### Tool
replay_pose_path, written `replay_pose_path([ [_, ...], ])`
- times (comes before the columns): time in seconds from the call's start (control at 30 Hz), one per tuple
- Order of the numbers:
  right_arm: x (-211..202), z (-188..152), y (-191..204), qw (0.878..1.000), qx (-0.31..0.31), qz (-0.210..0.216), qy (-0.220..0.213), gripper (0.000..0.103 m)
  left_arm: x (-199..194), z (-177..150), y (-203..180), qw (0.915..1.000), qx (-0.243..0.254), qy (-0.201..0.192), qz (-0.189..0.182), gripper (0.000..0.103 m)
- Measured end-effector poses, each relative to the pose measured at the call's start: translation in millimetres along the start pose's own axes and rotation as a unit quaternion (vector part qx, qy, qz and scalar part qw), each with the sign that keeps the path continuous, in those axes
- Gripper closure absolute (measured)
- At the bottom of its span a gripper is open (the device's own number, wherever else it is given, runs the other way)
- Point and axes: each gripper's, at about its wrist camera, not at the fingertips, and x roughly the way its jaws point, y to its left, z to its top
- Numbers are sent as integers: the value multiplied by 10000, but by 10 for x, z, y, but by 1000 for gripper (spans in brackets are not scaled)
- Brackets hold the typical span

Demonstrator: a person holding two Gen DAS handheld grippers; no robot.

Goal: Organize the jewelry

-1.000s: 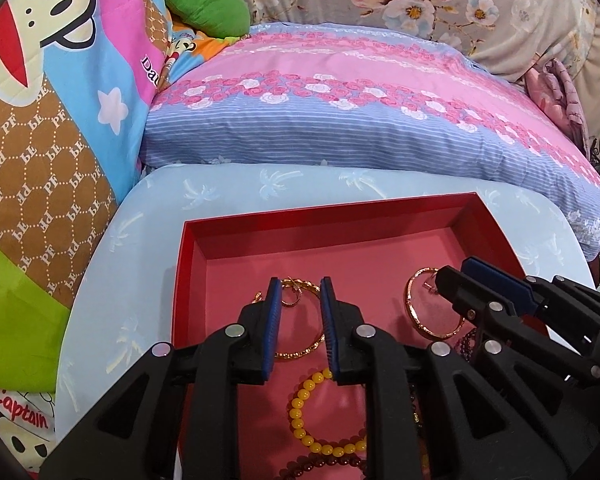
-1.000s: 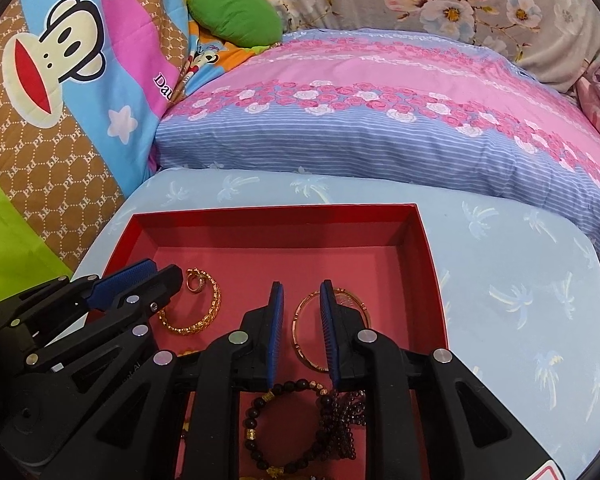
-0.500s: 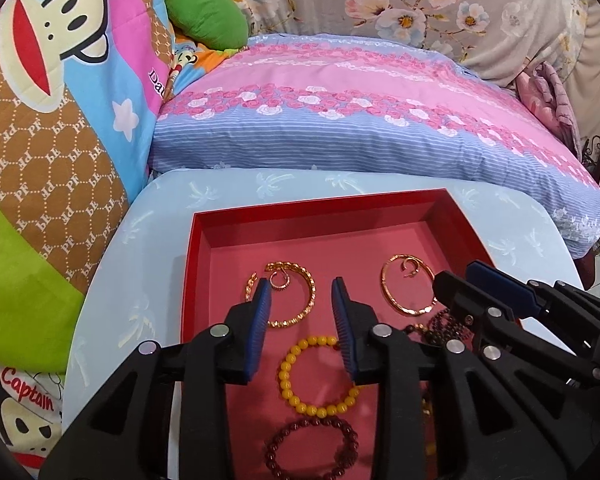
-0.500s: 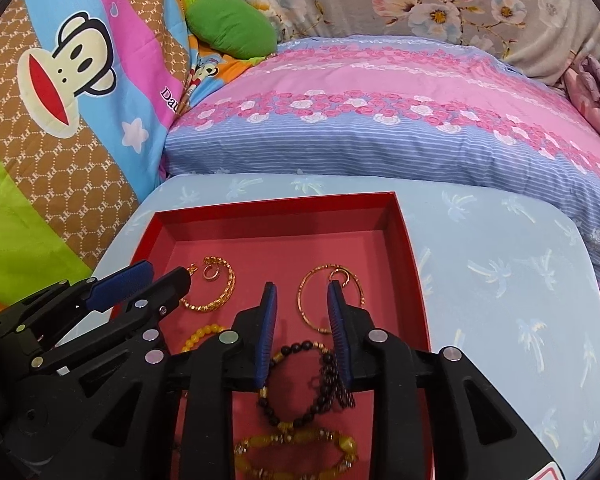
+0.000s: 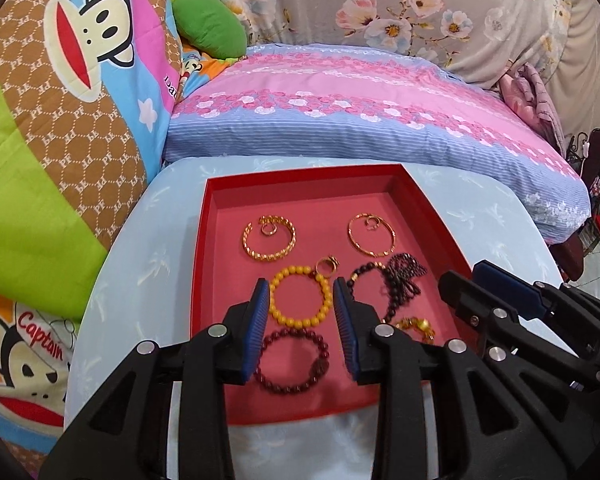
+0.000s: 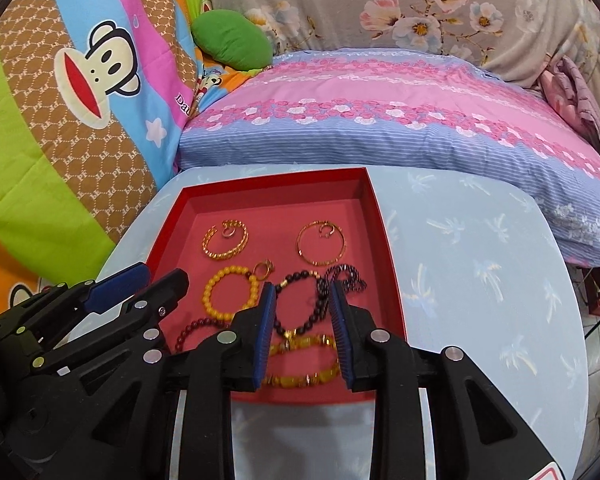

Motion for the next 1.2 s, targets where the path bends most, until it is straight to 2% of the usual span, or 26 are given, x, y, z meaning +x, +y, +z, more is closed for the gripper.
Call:
replay_pose_path([
  [0.3,-248,-300,10,10000,46,-2,65,75,-224,-291,-57,10000,-11,88,-18,72],
  [0.67,-290,-631,10,9995,137,-9,284,75,-261,-613,-67,9994,-62,331,-45,72],
  [1.03,-313,-780,31,9993,124,-46,354,75,-267,-743,-53,9989,-93,448,-76,72],
  [1.2,-333,-777,45,9995,76,-94,307,75,-289,-755,-42,9991,-94,413,25,64],
])
